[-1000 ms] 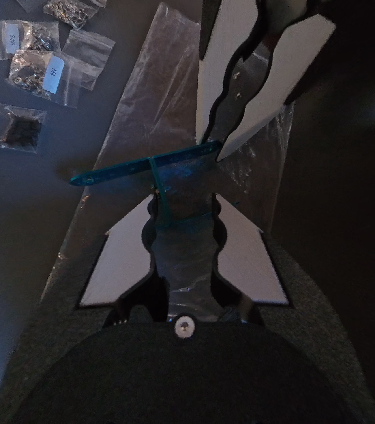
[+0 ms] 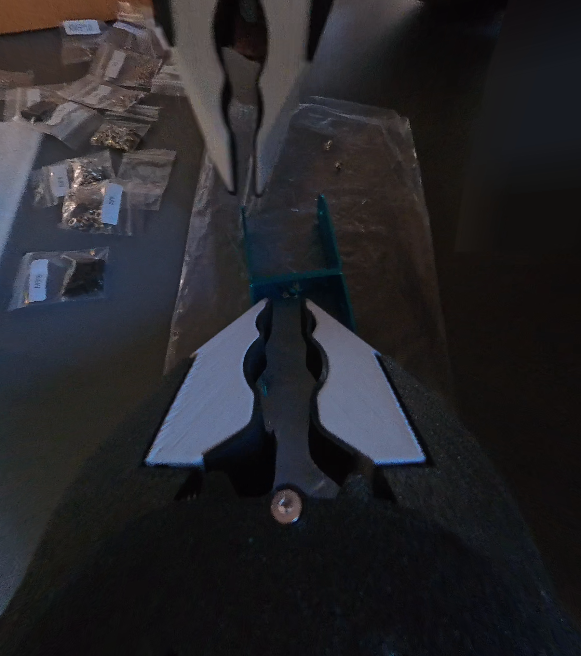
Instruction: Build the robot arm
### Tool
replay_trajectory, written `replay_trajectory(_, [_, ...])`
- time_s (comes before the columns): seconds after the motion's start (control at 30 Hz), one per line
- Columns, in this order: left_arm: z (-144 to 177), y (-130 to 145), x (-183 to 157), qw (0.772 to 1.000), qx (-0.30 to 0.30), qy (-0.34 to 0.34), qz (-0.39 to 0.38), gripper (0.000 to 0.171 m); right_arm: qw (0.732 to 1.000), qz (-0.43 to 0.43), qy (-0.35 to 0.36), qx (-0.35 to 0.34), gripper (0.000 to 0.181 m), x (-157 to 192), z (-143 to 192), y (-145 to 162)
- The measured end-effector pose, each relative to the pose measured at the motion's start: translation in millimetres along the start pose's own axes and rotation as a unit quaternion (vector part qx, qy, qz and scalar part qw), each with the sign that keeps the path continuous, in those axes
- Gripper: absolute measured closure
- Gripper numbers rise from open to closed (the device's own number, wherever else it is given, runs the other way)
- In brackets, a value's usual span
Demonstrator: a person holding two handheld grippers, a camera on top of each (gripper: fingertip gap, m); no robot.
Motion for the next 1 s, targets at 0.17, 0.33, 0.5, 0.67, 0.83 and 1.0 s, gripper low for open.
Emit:
replay_trajectory(0.17, [-10, 4, -3, 0.999, 0.023, -0.028, -0.032, 0.157, 0.998, 0.045, -0.031, 0.003, 0.171, 22, -31, -4])
replay_trajectory(0.33, [-16, 9, -2, 0.997, 0.038, -0.047, -0.047, 0.159, 0.997, 0.035, -0.064, -0.01, 0.172, 26, -41, -10])
replay_trajectory(0.5, [-20, 8, -4, 0.997, 0.041, -0.052, -0.045, 0.16, 0.997, 0.044, -0.059, -0.01, 0.174, 25, -42, -11])
replay_trajectory(0.67, [-20, 6, 1, 0.995, 0.038, -0.076, -0.061, 0.171, 0.997, 0.059, -0.056, 0.0, 0.173, 25, -46, -7])
replay_trajectory(0.83, [-21, 5, -1, 0.995, 0.039, -0.069, -0.057, 0.171, 0.997, 0.059, -0.051, -0.005, 0.179, 24, -47, -10])
replay_trajectory(1.0, [-21, 7, 0, 0.996, 0.041, -0.067, -0.049, 0.169, 0.997, 0.047, -0.054, -0.004, 0.179, 24, -47, -9])
Point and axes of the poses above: each gripper's, where its closed fingertips meet, z back along the fingers, y out of its underside, x = y × z across the jaws, the point moved 1 cm from there along z, back along the fingers, and after that the axes turned 6 degrees about z, right-handed, at the moved point
